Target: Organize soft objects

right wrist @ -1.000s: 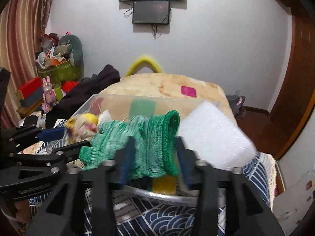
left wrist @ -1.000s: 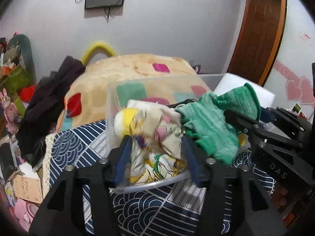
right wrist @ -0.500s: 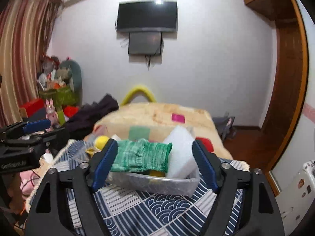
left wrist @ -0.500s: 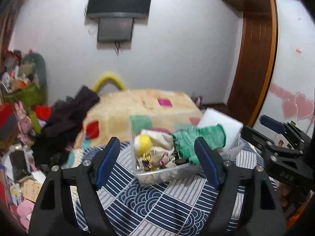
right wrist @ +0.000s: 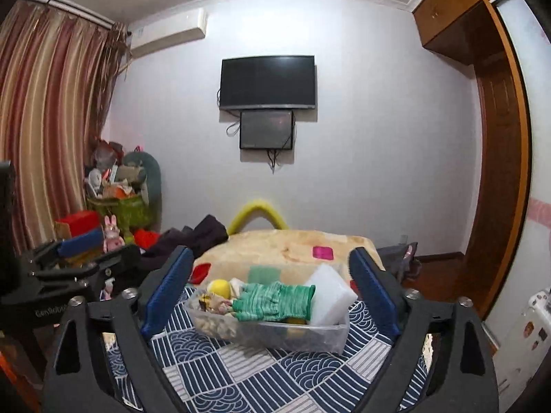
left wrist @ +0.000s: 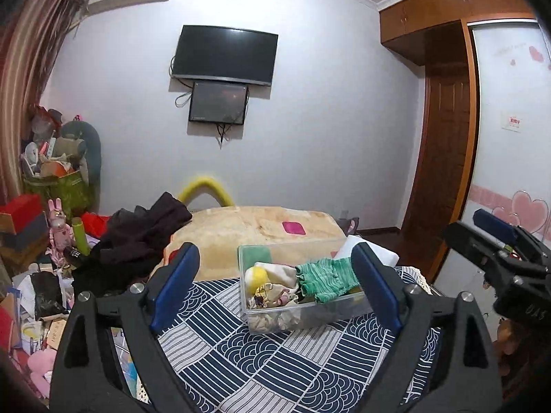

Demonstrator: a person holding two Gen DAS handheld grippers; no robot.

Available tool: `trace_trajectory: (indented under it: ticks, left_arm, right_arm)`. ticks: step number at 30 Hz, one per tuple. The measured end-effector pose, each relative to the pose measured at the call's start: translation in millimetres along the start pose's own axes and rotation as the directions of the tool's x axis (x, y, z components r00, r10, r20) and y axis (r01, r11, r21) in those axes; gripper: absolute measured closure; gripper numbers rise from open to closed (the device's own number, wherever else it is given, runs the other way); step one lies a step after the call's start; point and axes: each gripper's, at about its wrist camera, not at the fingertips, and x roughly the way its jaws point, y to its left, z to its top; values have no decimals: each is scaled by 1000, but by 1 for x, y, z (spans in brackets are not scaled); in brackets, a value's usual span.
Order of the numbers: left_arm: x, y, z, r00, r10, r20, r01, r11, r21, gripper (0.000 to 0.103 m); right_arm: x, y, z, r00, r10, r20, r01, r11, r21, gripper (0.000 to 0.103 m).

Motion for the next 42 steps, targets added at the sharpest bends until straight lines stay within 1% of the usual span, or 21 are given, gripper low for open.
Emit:
trace_trajectory:
  ticks: [1,3,5,8,16,21,42]
  left_arm:
    - [-3,-1,0,1000,1,5,-1,1000,2,11]
    - [-7,-2,-1,1000,5,14,-5,1000,6,9]
    - [-11,-5,-3,1000,5,23,-6,1000,13,8]
    - [-13,-11,-5,999,23,40,-25,999,39,8]
    - [-10,-20,-9,999,39,36,-41,997,66,8]
    - [-8,-21,-10,999,36,27,-37,997,69,8]
    - [-10,-22,-9,999,23,36,-26,997,70,7]
  right_arm:
    - [-1,0,0,1000,-2,12,2,1000,3,4]
    - [-5,1,-4,1000,-6,30,6,1000,4,3]
    - [-5,3,-7,1000,-8,28,8,1000,4,1]
    - [1,2,-10,1000,-9,15,9,1000,11,1]
    - [-3,-7,-15,1000,-13,-1,13,999,42,1]
    - [-5,-10,-17,1000,-13,-7,13,999,53,1]
    - [-5,-10,-16,1000,-10,-13,11,998,54,1]
